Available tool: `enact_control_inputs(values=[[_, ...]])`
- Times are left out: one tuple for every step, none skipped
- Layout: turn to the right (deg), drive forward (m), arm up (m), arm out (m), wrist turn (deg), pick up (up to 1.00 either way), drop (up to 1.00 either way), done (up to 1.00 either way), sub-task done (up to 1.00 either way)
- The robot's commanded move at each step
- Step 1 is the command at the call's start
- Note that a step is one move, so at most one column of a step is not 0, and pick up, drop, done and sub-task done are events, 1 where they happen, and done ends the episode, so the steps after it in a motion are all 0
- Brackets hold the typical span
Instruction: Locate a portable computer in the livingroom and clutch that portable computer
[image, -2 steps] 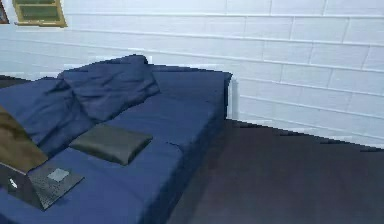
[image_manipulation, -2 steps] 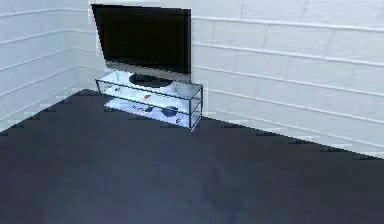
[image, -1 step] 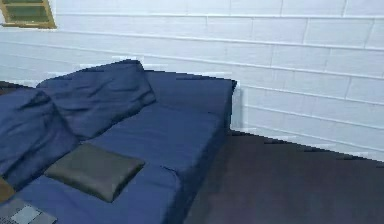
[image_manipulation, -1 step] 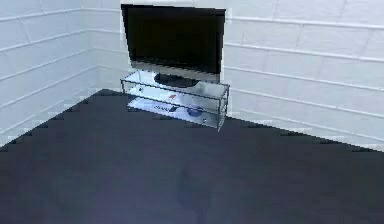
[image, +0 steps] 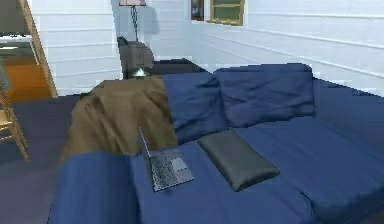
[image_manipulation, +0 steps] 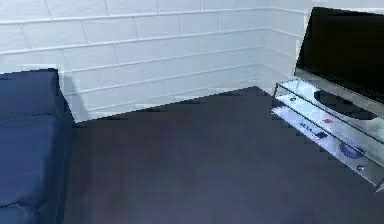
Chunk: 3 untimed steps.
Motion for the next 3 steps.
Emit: enact_control_inputs(values=[[-45.0,0.00,0.00,0.00,0.0,0.00,0.00,0.00,0.00],[-45.0,0.00,0.00,0.00,0.0,0.00,0.00,0.00,0.00],[-9.0,0.00,0.00,0.00,0.0,0.00,0.00,0.00,0.00]])
